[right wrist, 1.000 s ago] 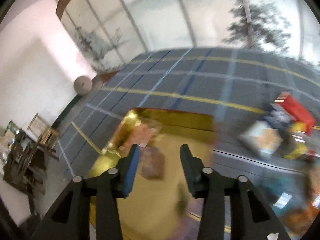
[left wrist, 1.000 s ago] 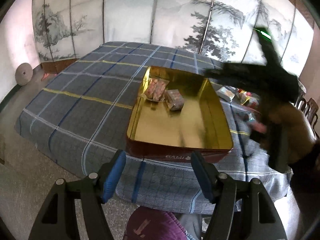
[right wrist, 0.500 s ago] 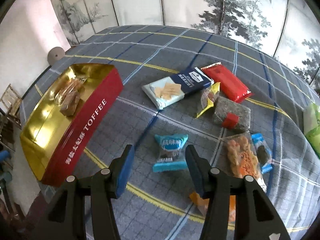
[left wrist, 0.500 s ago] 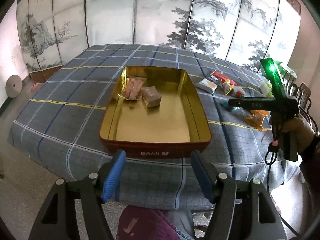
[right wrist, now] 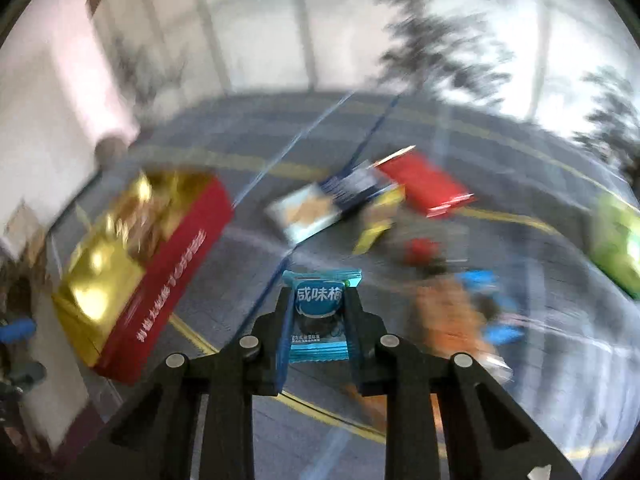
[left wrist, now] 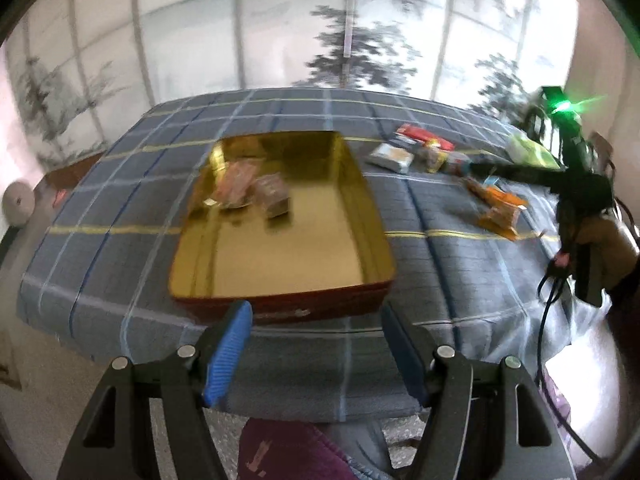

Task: Organize snacks
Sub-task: 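Grasp the blue-wrapped candy with the right gripper and lift it, then grasp the orange snack bag with the left gripper while the right holds the candy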

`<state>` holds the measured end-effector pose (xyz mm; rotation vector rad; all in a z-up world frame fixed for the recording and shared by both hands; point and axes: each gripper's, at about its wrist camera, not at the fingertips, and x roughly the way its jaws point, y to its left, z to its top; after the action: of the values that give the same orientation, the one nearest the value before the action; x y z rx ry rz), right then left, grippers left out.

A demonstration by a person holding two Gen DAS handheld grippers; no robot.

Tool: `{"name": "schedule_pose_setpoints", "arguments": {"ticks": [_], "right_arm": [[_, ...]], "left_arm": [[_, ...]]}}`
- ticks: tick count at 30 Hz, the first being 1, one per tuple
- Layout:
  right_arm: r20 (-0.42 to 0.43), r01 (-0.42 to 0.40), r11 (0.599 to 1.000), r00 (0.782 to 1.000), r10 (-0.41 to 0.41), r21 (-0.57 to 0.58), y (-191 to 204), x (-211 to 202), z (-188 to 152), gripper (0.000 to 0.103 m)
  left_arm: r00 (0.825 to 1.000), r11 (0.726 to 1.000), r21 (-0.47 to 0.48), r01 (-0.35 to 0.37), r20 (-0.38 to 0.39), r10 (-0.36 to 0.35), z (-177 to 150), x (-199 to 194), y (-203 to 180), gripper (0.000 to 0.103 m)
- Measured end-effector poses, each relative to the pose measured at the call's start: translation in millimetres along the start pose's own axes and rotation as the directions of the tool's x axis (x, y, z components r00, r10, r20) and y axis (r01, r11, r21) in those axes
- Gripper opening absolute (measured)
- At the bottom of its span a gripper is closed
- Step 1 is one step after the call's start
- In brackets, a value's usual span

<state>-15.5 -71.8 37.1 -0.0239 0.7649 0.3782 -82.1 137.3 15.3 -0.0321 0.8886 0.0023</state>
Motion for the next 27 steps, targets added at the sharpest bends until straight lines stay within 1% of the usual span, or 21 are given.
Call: {"name": "schedule_pose_setpoints", "arguments": {"ticks": [2, 3, 4, 6, 7, 9, 10, 12, 14, 15, 16, 19, 21, 22, 23, 24, 25, 26, 27], "right_arm": [[0.05, 0.052, 0.996, 0.997, -0.056, 0.074, -25, -27, -10, 0.022], [0.059, 0.08, 0.992, 0.995, -0.086, 0.099, -36, -35, -15, 0.022], [0.056, 0.139, 0.983, 0.988, -0.147, 0.123, -55, -44, -25, 0.022], [0.026, 0.203, 0.967, 0.978, -0.209, 0.153, -80, -47, -36, 0.022], [0.011, 0.233, 0.957, 0.971, -0.238, 0.172, -93, -49, -45, 0.022], [-0.018, 0.285, 0.94, 0.958, -0.286, 0.189, -109, -48, -61, 0.022], [-0.032, 0.307, 0.932, 0.951, -0.307, 0.194, -116, -47, -69, 0.022], [-0.041, 0.325, 0.919, 0.945, -0.324, 0.225, -128, -44, -84, 0.022], [-0.04, 0.336, 0.907, 0.941, -0.337, 0.253, -137, -43, -92, 0.022], [-0.039, 0.342, 0.901, 0.938, -0.345, 0.265, -141, -42, -95, 0.022], [-0.019, 0.329, 0.899, 0.941, -0.338, 0.289, -143, -43, -99, 0.022], [0.006, 0.306, 0.896, 0.946, -0.325, 0.32, -149, -45, -101, 0.022], [0.015, 0.295, 0.897, 0.948, -0.317, 0.328, -154, -44, -102, 0.023], [0.021, 0.288, 0.899, 0.95, -0.312, 0.329, -155, -42, -102, 0.023], [0.027, 0.282, 0.9, 0.951, -0.308, 0.332, -156, -40, -104, 0.024], [0.029, 0.276, 0.9, 0.953, -0.303, 0.337, -157, -40, -105, 0.024], [0.033, 0.265, 0.901, 0.955, -0.294, 0.344, -159, -40, -105, 0.024], [0.038, 0.25, 0.901, 0.959, -0.281, 0.354, -161, -41, -106, 0.024], [0.042, 0.237, 0.9, 0.962, -0.27, 0.365, -163, -41, -106, 0.024]], "left_arm": [[1.0, 0.998, 0.059, 0.026, -0.01, -0.025, 3, 3, -15, 0.069], [0.999, 0.995, 0.09, 0.045, -0.017, -0.044, 5, 5, -24, 0.069], [0.998, 0.992, 0.105, 0.065, -0.024, -0.063, 7, 7, -30, 0.069], [0.987, 0.982, 0.109, 0.151, -0.065, -0.145, 15, 16, -42, 0.069], [0.974, 0.974, 0.088, 0.211, -0.102, -0.202, 22, 23, -49, 0.069], [0.955, 0.962, 0.046, 0.27, -0.143, -0.262, 34, 35, -58, 0.069], [0.941, 0.953, 0.019, 0.302, -0.167, -0.295, 42, 44, -64, 0.069], [0.918, 0.939, -0.036, 0.341, -0.2, -0.341, 58, 59, -77, 0.069], [0.907, 0.929, -0.053, 0.367, -0.201, -0.37, 69, 68, -90, 0.069], [0.912, 0.932, -0.031, 0.362, -0.196, -0.361, 78, 74, -101, 0.069], [0.916, 0.934, -0.004, 0.358, -0.192, -0.352, 84, 78, -110, 0.069], [0.933, 0.931, 0.141, 0.337, -0.181, -0.31, 93, 93, -146, 0.069], [0.932, 0.908, 0.233, 0.348, -0.189, -0.309, 93, 106, -165, 0.069], [0.928, 0.894, 0.268, 0.359, -0.201, -0.313, 93, 112, -173, 0.069], [0.919, 0.875, 0.293, 0.384, -0.211, -0.333, 93, 117, -181, 0.069], [0.907, 0.85, 0.323, 0.415, -0.222, -0.358, 93, 122, -188, 0.069], [0.908, 0.837, 0.357, 0.414, -0.225, -0.353, 92, 128, -194, 0.069], [0.915, 0.833, 0.384, 0.399, -0.219, -0.338, 92, 133, -200, 0.069], [0.917, 0.825, 0.401, 0.398, -0.215, -0.337, 92, 137, -204, 0.069]]}}
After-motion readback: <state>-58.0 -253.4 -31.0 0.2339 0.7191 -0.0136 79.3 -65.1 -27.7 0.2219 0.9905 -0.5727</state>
